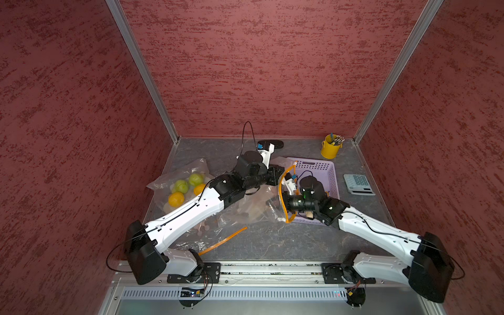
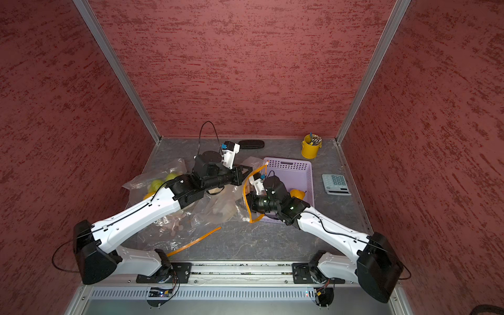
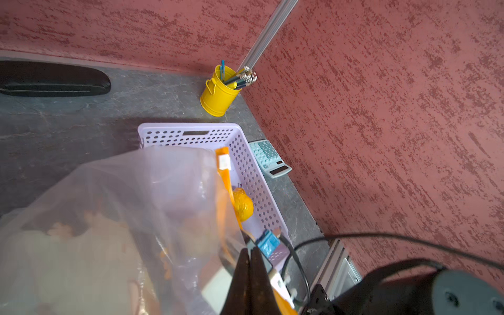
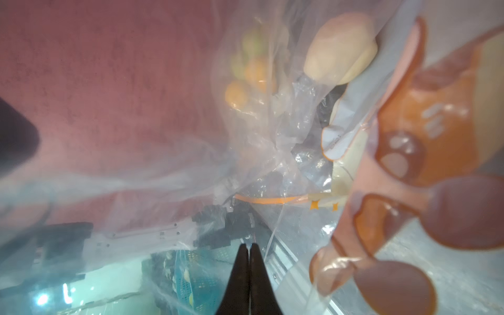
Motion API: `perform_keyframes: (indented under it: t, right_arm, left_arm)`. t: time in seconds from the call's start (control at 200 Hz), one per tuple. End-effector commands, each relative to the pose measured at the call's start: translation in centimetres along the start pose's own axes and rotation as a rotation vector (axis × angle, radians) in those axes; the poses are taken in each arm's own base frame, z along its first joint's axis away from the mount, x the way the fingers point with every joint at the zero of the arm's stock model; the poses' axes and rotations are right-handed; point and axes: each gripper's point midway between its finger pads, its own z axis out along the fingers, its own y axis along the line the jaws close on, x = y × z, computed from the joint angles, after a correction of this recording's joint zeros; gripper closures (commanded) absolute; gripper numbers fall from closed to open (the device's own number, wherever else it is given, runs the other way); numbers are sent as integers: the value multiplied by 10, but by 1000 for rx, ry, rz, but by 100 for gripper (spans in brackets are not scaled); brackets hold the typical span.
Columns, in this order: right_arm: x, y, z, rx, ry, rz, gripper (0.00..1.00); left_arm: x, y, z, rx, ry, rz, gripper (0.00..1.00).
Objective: Open the zip-top bag and take out the pear
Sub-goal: Pick up the pear from the zipper food storage bag.
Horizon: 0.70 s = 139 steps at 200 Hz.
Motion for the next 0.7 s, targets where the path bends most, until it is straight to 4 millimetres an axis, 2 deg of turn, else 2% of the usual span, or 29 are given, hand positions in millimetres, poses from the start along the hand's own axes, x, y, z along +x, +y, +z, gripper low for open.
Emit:
perform_keyframes:
  t: [0.0,0.125,0.225,0.306,0.411,0.526,0.556,0.691]
  right_arm:
    - [5,6,-3,-11,-25,-15,100]
    - [9,9,-3,-22,-12,-42,100]
    - [4,16,6,-16,19,-78,100]
    - [-3,15,18,21,33,-92,100]
    - [-13,1,36,74,46,-69,100]
    - [-24,-5,52,56,54,-48,100]
    - [-24,-14,62,73,72,-33,100]
    - [-30,-32,83,98,83,6,100]
  left_arm:
    - [-17,2,-3,-21,-69,8,100]
    - [-12,-7,2,22,-39,10,100]
    - [3,-27,9,59,1,49,100]
    - [11,-35,11,75,25,54,100]
    - [15,-39,4,88,24,47,100]
    - [20,-48,-4,120,23,36,100]
    - [20,-50,-5,124,18,38,100]
    - [22,-61,-7,168,13,15,100]
